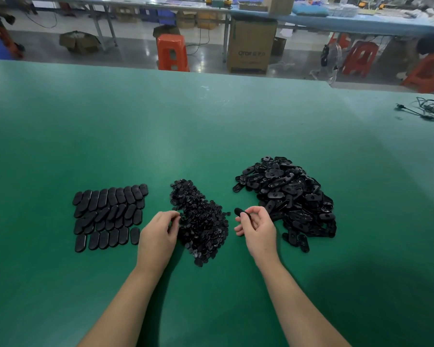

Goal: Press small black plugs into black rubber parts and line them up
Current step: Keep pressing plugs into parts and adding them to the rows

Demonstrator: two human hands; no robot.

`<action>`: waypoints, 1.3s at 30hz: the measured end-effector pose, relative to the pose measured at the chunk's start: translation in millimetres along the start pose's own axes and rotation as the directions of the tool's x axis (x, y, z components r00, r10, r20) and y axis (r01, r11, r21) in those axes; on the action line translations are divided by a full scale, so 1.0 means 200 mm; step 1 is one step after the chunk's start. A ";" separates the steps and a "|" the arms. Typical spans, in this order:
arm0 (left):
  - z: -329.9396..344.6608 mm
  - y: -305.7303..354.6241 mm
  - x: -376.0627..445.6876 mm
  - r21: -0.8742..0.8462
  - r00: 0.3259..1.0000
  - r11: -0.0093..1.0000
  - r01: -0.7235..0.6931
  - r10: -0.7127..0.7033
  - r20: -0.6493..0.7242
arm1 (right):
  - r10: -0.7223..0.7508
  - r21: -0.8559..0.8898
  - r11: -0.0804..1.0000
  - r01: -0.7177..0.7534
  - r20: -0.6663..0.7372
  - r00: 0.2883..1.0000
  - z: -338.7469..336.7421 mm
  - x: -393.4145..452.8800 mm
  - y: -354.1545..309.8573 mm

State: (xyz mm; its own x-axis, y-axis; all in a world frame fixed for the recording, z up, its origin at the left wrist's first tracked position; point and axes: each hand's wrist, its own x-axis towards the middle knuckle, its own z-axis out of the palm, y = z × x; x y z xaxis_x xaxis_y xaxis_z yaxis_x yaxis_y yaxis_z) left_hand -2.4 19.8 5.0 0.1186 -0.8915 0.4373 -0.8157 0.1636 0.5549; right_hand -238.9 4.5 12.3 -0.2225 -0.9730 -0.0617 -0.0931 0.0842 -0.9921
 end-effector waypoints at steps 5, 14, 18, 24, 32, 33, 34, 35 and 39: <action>-0.01 -0.01 0.01 -0.062 0.999 0.998 0.028 -0.029 -0.019 | -0.022 -0.035 0.999 0.022 -0.005 1.000 0.01 0.00 0.00; -0.02 0.02 0.11 -0.548 0.830 0.641 0.537 -0.519 0.205 | -0.029 -0.075 0.997 0.028 -0.021 0.999 0.02 0.00 0.01; -0.02 0.11 0.13 -0.664 0.814 0.500 0.556 -0.488 0.314 | -0.126 -0.188 0.975 0.118 -0.030 0.992 0.01 0.01 0.02; 0.04 0.27 0.13 -0.625 0.836 0.559 0.546 -0.419 0.356 | -0.038 -0.098 0.995 0.035 -0.027 0.999 0.01 0.01 0.03; 0.18 0.45 0.15 -0.454 0.835 0.729 0.512 -0.298 0.464 | -0.044 0.021 0.999 0.045 -0.032 0.999 0.02 0.03 0.05; 0.20 0.47 0.15 -0.441 0.832 0.736 0.513 -0.300 0.467 | -0.042 0.014 0.999 0.043 -0.045 0.998 0.02 0.03 0.05; 0.21 0.49 0.16 -0.431 0.828 0.739 0.517 -0.304 0.471 | -0.046 0.004 0.999 0.046 -0.056 0.997 0.02 0.03 0.06; 0.22 0.51 0.16 -0.425 0.823 0.738 0.524 -0.310 0.476 | -0.053 -0.006 0.999 0.053 -0.062 0.997 0.02 0.03 0.06; 0.26 0.57 0.18 -0.399 0.803 0.728 0.558 -0.353 0.480 | -0.058 -0.050 0.997 0.056 -0.059 0.997 0.02 0.04 0.07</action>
State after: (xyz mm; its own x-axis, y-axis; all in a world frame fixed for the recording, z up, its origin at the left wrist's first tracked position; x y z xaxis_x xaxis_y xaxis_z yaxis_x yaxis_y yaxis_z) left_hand -119.7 -15.8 47.4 0.1112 -0.9766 -0.1841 -0.3019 -0.2097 0.9300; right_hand -238.4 -2.7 -3.1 -0.2735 -0.9619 0.0029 -0.1533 0.0406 -0.9873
